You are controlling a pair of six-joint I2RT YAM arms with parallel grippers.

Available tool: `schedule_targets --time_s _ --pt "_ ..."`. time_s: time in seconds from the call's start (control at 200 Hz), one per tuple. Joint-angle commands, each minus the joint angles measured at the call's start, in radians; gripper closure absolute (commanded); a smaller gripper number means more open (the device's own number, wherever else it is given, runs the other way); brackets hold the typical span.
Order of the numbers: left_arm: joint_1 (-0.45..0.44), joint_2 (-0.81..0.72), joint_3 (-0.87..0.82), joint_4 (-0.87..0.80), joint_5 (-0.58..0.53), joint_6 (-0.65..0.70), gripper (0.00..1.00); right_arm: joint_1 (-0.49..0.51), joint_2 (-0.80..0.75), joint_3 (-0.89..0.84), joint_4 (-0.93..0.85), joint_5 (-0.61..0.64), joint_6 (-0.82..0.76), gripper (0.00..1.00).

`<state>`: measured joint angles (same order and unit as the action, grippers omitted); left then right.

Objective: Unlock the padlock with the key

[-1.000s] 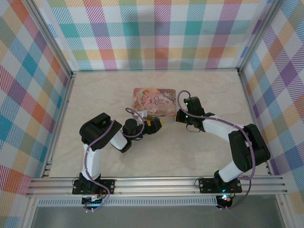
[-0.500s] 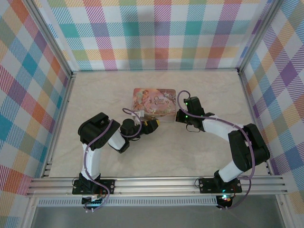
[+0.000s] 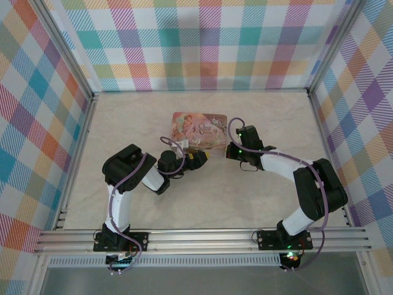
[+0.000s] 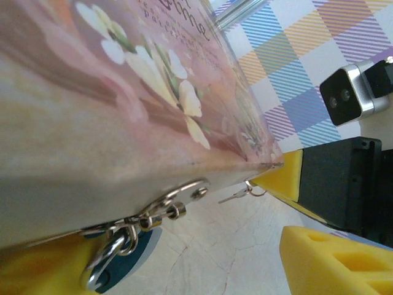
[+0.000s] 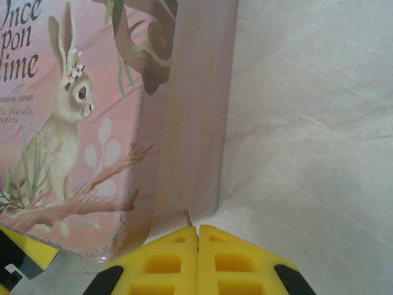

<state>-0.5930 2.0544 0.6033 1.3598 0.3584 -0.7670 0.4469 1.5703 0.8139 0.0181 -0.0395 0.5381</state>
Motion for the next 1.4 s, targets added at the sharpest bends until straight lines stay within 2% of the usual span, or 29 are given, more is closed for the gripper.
schedule_targets --time_s 0.0,0.12,0.34,0.435,0.485,0.605,0.655,0.69,0.77,0.855,1.03,1.255,1.395 --pt "0.004 0.026 -0.012 -0.049 0.009 -0.005 0.32 0.013 0.007 0.024 0.032 -0.034 0.000 1.00" --pt "0.011 0.018 -0.038 -0.046 0.001 -0.005 0.36 0.013 0.001 0.020 0.029 -0.030 -0.001 1.00" --pt "0.026 -0.003 -0.066 -0.071 0.011 -0.004 0.51 0.013 -0.005 0.014 0.036 -0.029 -0.001 1.00" --pt "0.031 -0.009 -0.068 -0.085 0.011 -0.003 0.53 0.013 -0.006 0.011 0.038 -0.033 0.001 1.00" --pt "0.034 -0.010 -0.064 -0.099 0.011 0.000 0.60 0.013 -0.007 0.008 0.040 -0.032 0.002 1.00" --pt "0.042 -0.010 -0.053 -0.122 0.024 0.000 0.63 0.013 -0.012 0.001 0.043 -0.031 0.002 1.00" --pt "0.045 -0.012 -0.047 -0.140 0.027 0.002 0.70 0.013 -0.013 -0.002 0.044 -0.030 0.002 1.00" --pt "0.048 -0.011 -0.042 -0.152 0.032 0.002 0.71 0.013 -0.015 -0.002 0.044 -0.029 0.000 1.00" --pt "0.051 -0.008 -0.039 -0.158 0.033 -0.003 0.69 0.013 -0.015 -0.002 0.043 -0.030 -0.002 1.00" --pt "0.053 -0.014 -0.036 -0.193 0.018 -0.003 0.56 0.013 -0.012 -0.002 0.045 -0.032 -0.003 1.00" --pt "0.053 -0.009 -0.030 -0.181 0.013 -0.004 0.45 0.013 -0.001 0.003 0.053 -0.047 0.000 1.00" --pt "0.054 -0.011 -0.012 -0.164 -0.008 -0.005 0.43 0.013 0.000 0.005 0.054 -0.048 -0.001 1.00" --pt "0.055 0.003 0.000 -0.156 -0.022 -0.007 0.46 0.014 -0.002 0.005 0.054 -0.048 -0.001 1.00"
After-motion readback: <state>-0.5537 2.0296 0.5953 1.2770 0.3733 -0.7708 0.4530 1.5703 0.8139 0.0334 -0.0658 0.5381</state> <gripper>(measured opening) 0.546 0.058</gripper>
